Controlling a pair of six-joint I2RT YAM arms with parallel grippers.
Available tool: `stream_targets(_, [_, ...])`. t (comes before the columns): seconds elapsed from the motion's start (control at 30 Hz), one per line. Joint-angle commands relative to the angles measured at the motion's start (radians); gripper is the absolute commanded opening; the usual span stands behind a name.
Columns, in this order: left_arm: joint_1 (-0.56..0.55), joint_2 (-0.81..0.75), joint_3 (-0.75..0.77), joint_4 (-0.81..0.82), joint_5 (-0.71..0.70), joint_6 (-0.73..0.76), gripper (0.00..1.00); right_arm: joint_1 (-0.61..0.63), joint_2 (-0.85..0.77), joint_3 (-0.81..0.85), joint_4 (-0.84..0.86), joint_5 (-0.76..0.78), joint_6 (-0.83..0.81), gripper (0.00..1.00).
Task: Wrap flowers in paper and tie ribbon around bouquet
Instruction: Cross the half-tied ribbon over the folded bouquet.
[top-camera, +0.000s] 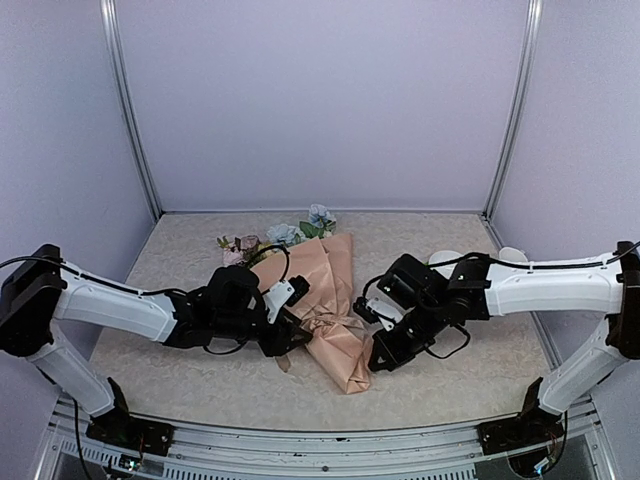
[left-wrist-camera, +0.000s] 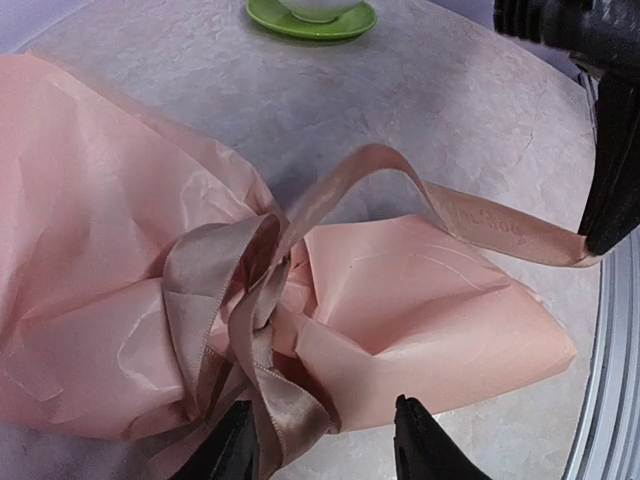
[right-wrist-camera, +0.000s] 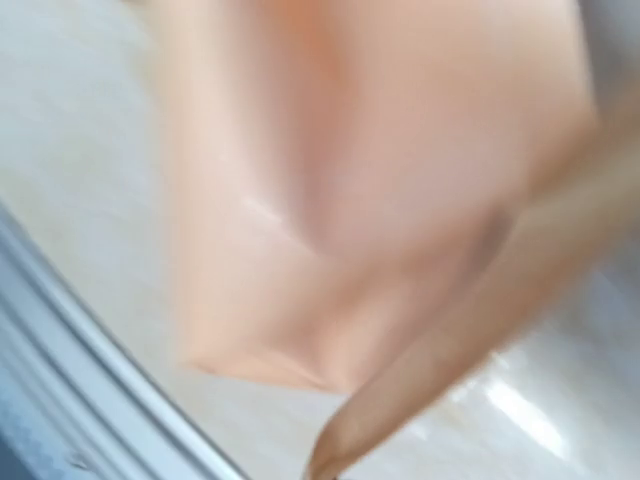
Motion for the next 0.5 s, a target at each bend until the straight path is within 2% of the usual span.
stream_targets(0.0, [-0.012, 0.038, 0.067, -0.008, -0.113, 0.027, 0.39, 0.022, -0.004, 0.041, 0.101, -0.061, -0.018, 0.0])
stream_targets(0.1, [0.001, 0.042, 0.074, 0.001, -0.208, 0.017, 0.31, 0.042, -0.005, 0.064, 0.151, -0.089, -0.04, 0.0])
stream_targets(0.3, [0.003, 0.069, 0.063, 0.035, -0.152, 0.009, 0.3, 0.11, 0.083, 0.093, 0.425, -0.245, -0.079, 0.0])
stream_targets(0.47, [0.02, 0.087, 0.031, 0.07, -0.085, -0.024, 0.29, 0.173, 0.224, 0.182, 0.461, -0.241, -0.192, 0.0])
